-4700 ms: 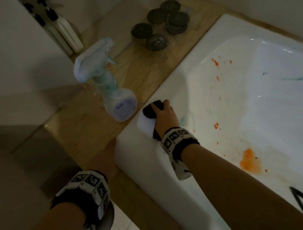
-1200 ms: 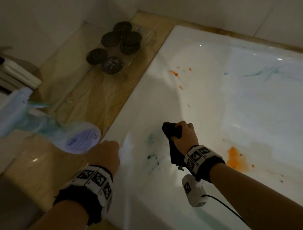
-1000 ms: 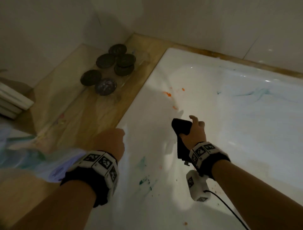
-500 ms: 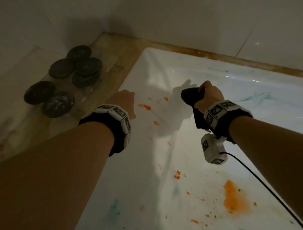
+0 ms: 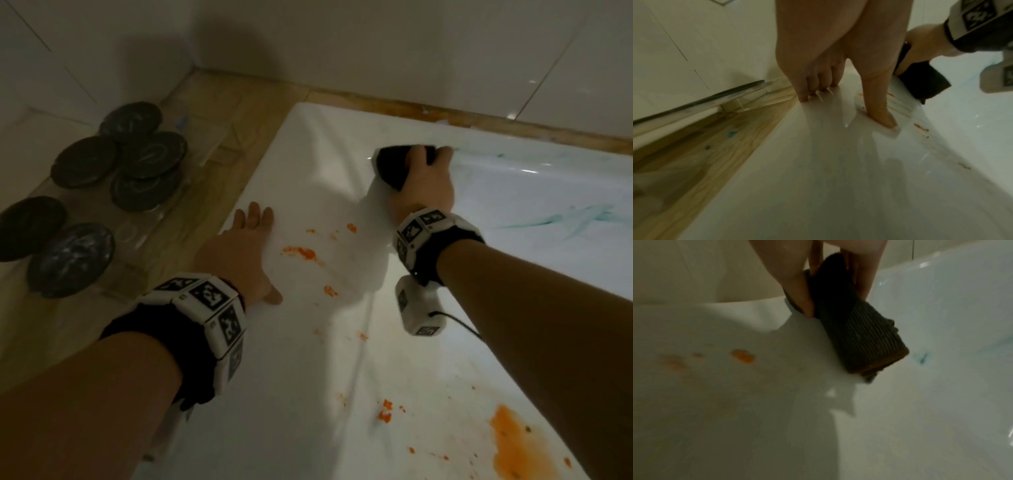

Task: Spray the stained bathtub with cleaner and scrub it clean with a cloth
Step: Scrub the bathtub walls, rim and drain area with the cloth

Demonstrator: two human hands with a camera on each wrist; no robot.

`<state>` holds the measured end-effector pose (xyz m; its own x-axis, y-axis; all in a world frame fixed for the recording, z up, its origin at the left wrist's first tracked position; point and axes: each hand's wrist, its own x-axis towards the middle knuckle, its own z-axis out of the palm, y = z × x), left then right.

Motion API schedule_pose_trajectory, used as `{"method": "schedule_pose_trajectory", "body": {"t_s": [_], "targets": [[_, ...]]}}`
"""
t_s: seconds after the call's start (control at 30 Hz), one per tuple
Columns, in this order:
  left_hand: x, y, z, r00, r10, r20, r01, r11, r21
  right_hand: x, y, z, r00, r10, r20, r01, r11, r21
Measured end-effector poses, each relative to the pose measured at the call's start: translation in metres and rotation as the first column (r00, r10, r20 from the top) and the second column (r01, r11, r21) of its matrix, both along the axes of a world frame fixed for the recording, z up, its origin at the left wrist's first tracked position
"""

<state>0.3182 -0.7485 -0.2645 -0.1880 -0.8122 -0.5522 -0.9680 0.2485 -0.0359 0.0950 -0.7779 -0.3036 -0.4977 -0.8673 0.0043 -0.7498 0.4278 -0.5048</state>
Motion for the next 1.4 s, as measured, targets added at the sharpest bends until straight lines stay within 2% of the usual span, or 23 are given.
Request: {"method": "schedule_pose_trajectory", "body": {"t_s": [0.07, 0.23, 0.37, 0.4, 0.43, 0.47, 0.53, 0.6, 0.73, 0.9, 1.0, 1.07, 1.1, 1.17, 1.2, 1.23, 1.27, 1.3, 1.4], "targets": [[0.001, 0.001, 0.002, 1.000, -0.007, -0.017, 0.007, 1.000, -0.001, 0.017, 0.009, -0.010, 0.995, 0.066, 0.071, -0.066, 0.998, 0.006], [-0.002, 0.001, 0.005, 1.000, -0.009, -0.012, 0.009, 1.000, -0.003, 0.035, 0.043, -0.020, 0.959, 0.281, 0.023, -0.282, 0.959, 0.023], [-0.003, 0.000, 0.006, 1.000, -0.002, -0.005, 0.002, 1.000, 0.011, 0.037, 0.068, -0.029, 0.849, 0.528, 0.026, -0.528, 0.849, 0.029], [-0.003, -0.001, 0.006, 1.000, 0.004, -0.007, -0.004, 1.000, 0.016, 0.033, 0.069, -0.028, 0.833, 0.552, 0.028, -0.553, 0.833, 0.033], [-0.003, -0.001, 0.006, 1.000, 0.010, -0.014, -0.010, 1.000, 0.024, 0.028, 0.068, -0.024, 0.849, 0.526, 0.046, -0.526, 0.850, -0.002], [-0.003, -0.001, 0.006, 1.000, 0.017, -0.024, -0.016, 0.999, 0.031, 0.021, 0.064, -0.018, 0.891, 0.446, 0.085, -0.441, 0.894, -0.079], [-0.002, 0.000, 0.007, 0.999, 0.028, -0.041, -0.027, 0.999, 0.037, 0.007, 0.049, -0.005, 0.957, 0.242, 0.159, -0.204, 0.953, -0.224], [-0.002, 0.000, 0.007, 0.998, 0.030, -0.047, -0.029, 0.999, 0.033, -0.005, 0.030, 0.002, 0.968, 0.130, 0.217, -0.087, 0.977, -0.196], [-0.003, -0.001, 0.005, 0.999, 0.014, -0.048, -0.013, 1.000, 0.017, -0.003, 0.009, -0.003, 0.957, 0.131, 0.260, -0.137, 0.991, 0.002], [-0.001, -0.002, 0.002, 0.998, 0.015, -0.066, -0.014, 1.000, 0.019, 0.041, 0.026, -0.022, 0.918, 0.392, 0.069, -0.389, 0.920, -0.052], [-0.001, -0.001, 0.003, 0.997, 0.019, -0.078, -0.017, 1.000, 0.018, 0.053, 0.055, -0.040, 0.816, 0.573, -0.079, -0.575, 0.818, -0.007], [-0.002, -0.001, 0.003, 0.995, 0.024, -0.093, -0.022, 1.000, 0.020, 0.044, 0.069, -0.038, 0.745, 0.667, -0.031, -0.667, 0.744, -0.041], [-0.001, 0.000, 0.003, 0.995, 0.028, -0.099, -0.026, 0.999, 0.022, 0.035, 0.069, -0.033, 0.756, 0.655, 0.014, -0.651, 0.753, -0.095], [0.000, 0.001, 0.004, 0.994, 0.030, -0.102, -0.028, 0.999, 0.022, 0.016, 0.051, -0.019, 0.879, 0.470, 0.079, -0.445, 0.868, -0.222], [0.000, 0.002, 0.004, 0.994, 0.030, -0.100, -0.028, 0.999, 0.022, 0.008, 0.036, -0.010, 0.937, 0.333, 0.107, -0.300, 0.922, -0.243], [0.000, 0.002, 0.004, 0.995, 0.026, -0.095, -0.024, 1.000, 0.020, 0.002, 0.021, -0.003, 0.965, 0.215, 0.151, -0.179, 0.958, -0.224], [-0.001, 0.002, 0.004, 0.996, 0.020, -0.087, -0.018, 1.000, 0.017, 0.002, 0.008, 0.002, 0.973, 0.153, 0.175, -0.121, 0.976, -0.184], [-0.002, 0.001, 0.004, 0.997, 0.015, -0.078, -0.014, 1.000, 0.014, 0.008, 0.000, 0.005, 0.975, 0.162, 0.155, -0.138, 0.979, -0.150], [-0.002, -0.001, 0.003, 0.997, 0.012, -0.074, -0.011, 1.000, 0.018, 0.046, 0.006, -0.003, 0.922, 0.387, -0.018, -0.385, 0.912, -0.144]]}}
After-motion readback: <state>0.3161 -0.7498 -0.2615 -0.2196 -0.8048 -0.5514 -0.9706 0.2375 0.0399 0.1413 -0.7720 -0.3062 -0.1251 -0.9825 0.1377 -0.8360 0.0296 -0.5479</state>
